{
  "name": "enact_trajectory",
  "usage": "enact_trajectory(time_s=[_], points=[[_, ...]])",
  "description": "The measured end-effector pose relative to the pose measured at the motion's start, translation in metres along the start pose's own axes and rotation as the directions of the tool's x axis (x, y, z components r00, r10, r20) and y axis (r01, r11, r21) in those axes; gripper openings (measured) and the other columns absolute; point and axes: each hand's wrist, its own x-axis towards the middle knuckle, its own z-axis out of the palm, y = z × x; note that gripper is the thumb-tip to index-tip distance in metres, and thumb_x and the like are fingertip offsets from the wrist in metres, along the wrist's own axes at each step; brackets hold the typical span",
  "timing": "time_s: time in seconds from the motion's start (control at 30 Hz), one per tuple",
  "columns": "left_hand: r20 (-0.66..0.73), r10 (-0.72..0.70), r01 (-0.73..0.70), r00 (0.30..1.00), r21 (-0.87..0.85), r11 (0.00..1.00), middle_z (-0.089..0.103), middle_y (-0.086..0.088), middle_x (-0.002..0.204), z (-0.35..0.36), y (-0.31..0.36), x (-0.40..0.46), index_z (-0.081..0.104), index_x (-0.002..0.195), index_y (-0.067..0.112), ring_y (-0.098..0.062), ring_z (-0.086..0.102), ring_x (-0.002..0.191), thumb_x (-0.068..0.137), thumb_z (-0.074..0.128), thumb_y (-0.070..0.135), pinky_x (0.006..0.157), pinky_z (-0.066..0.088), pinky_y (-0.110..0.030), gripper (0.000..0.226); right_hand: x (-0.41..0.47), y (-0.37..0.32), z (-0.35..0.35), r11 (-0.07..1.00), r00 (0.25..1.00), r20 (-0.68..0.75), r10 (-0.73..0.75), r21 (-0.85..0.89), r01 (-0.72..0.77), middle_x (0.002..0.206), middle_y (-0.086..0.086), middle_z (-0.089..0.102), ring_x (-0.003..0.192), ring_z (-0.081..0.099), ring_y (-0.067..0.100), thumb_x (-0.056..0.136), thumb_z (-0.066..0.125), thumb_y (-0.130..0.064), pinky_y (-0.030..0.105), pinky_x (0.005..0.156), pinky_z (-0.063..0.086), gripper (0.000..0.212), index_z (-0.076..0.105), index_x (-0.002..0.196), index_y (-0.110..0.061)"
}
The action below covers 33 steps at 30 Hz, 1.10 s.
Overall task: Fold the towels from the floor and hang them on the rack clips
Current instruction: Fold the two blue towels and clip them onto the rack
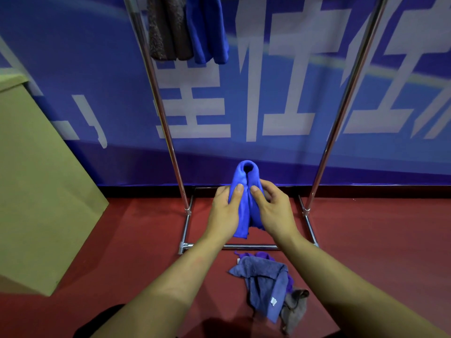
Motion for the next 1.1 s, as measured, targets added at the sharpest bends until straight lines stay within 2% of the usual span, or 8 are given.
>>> enact_trajectory(time_s=[0.1, 0.23, 0.37, 0.43, 0.67, 0.9, 1.03, 1.1], points=[[-0.027, 0.022, -0.022, 0.999, 0.008, 1.0, 0.065, -0.01, 0.095, -0.004, 0.0, 0.004, 0.064, 0.088, 0.017, -0.004, 0.055, 0.071, 0.104, 0.053, 0.032, 0.064, 0.042, -0.013, 0.025, 0.001, -0.001, -0.003, 0.999, 0.999, -0.035, 0.023, -0.029, -0.024, 0.089, -0.005, 0.079, 0.083, 0.074, 0.009, 0.099, 0.062, -0.017, 0.03, 0.074, 0.058, 0.011, 0.071, 0.103, -0.021], [-0.031, 0.089, -0.089, 0.996, 0.013, 0.996, 0.069, -0.012, 0.084, -0.013, 0.003, 0.01, 0.068, 0.091, 0.012, -0.01, 0.055, 0.069, 0.103, 0.055, 0.037, 0.068, 0.048, -0.038, 0.031, 0.006, -0.012, -0.009, 0.995, 0.998, -0.054, -0.039, -0.09, 0.034, 0.094, -0.008, 0.078, 0.089, 0.074, 0.006, 0.099, 0.062, -0.019, 0.032, 0.079, 0.058, 0.015, 0.072, 0.11, -0.02], [-0.068, 0.171, -0.167, 0.983, 0.051, 0.985, 0.067, 0.008, 0.077, -0.019, 0.039, 0.022, 0.071, 0.099, 0.02, -0.003, 0.053, 0.067, 0.104, 0.053, 0.033, 0.064, 0.044, -0.023, 0.023, 0.021, -0.039, -0.016, 0.982, 0.984, -0.119, -0.132, -0.149, 0.114, 0.099, -0.011, 0.077, 0.095, 0.072, 0.002, 0.098, 0.063, -0.022, 0.034, 0.087, 0.057, 0.018, 0.072, 0.114, -0.022], [-0.085, 0.224, -0.219, 0.971, 0.058, 0.974, 0.069, 0.007, 0.081, -0.021, 0.063, 0.03, 0.072, 0.106, 0.02, -0.005, 0.056, 0.07, 0.104, 0.052, 0.034, 0.068, 0.046, -0.023, 0.024, 0.031, -0.059, -0.017, 0.976, 0.973, -0.147, -0.177, -0.156, 0.154, 0.1, -0.012, 0.077, 0.096, 0.071, 0.001, 0.098, 0.062, -0.023, 0.034, 0.089, 0.057, 0.019, 0.072, 0.115, -0.022], [-0.197, 0.328, -0.318, 0.924, 0.08, 0.945, 0.051, 0.014, 0.059, -0.019, 0.152, 0.05, 0.066, 0.105, 0.023, -0.006, 0.048, 0.056, 0.105, 0.044, 0.043, 0.056, 0.044, -0.031, 0.03, 0.063, -0.15, -0.016, 0.942, 0.903, -0.278, -0.328, -0.161, 0.293, 0.098, -0.014, 0.074, 0.094, 0.069, -0.002, 0.099, 0.06, -0.02, 0.019, 0.085, 0.054, 0.022, 0.072, 0.117, -0.02], [-0.267, 0.452, -0.429, 0.851, 0.142, 0.892, 0.056, -0.007, 0.071, -0.022, 0.226, 0.072, 0.058, 0.126, 0.023, -0.01, 0.046, 0.052, 0.108, 0.038, 0.038, 0.05, 0.039, -0.032, 0.031, 0.097, -0.227, -0.016, 0.927, 0.865, -0.336, -0.373, -0.103, 0.36, 0.095, -0.018, 0.07, 0.088, 0.067, -0.004, 0.101, 0.056, -0.017, 0.012, 0.075, 0.053, 0.021, 0.07, 0.117, -0.022], [-0.31, 0.472, -0.446, 0.825, 0.154, 0.881, 0.051, 0.011, 0.072, -0.029, 0.256, 0.093, 0.055, 0.125, 0.029, 0.0, 0.05, 0.057, 0.109, 0.038, 0.034, 0.054, 0.042, -0.022, 0.024, 0.119, -0.254, -0.012, 0.926, 0.86, -0.347, -0.375, -0.099, 0.364, 0.088, -0.022, 0.067, 0.083, 0.065, -0.005, 0.1, 0.056, -0.017, 0.014, 0.071, 0.052, 0.022, 0.07, 0.114, -0.026], [-0.337, 0.477, -0.443, 0.812, 0.176, 0.879, 0.051, 0.01, 0.071, -0.033, 0.267, 0.106, 0.056, 0.125, 0.025, -0.001, 0.05, 0.054, 0.109, 0.039, 0.033, 0.048, 0.04, -0.02, 0.025, 0.132, -0.264, -0.01, 0.927, 0.859, -0.352, -0.373, -0.107, 0.359, 0.086, -0.022, 0.067, 0.081, 0.064, -0.004, 0.1, 0.056, -0.017, 0.016, 0.07, 0.051, 0.023, 0.07, 0.115, -0.026]])
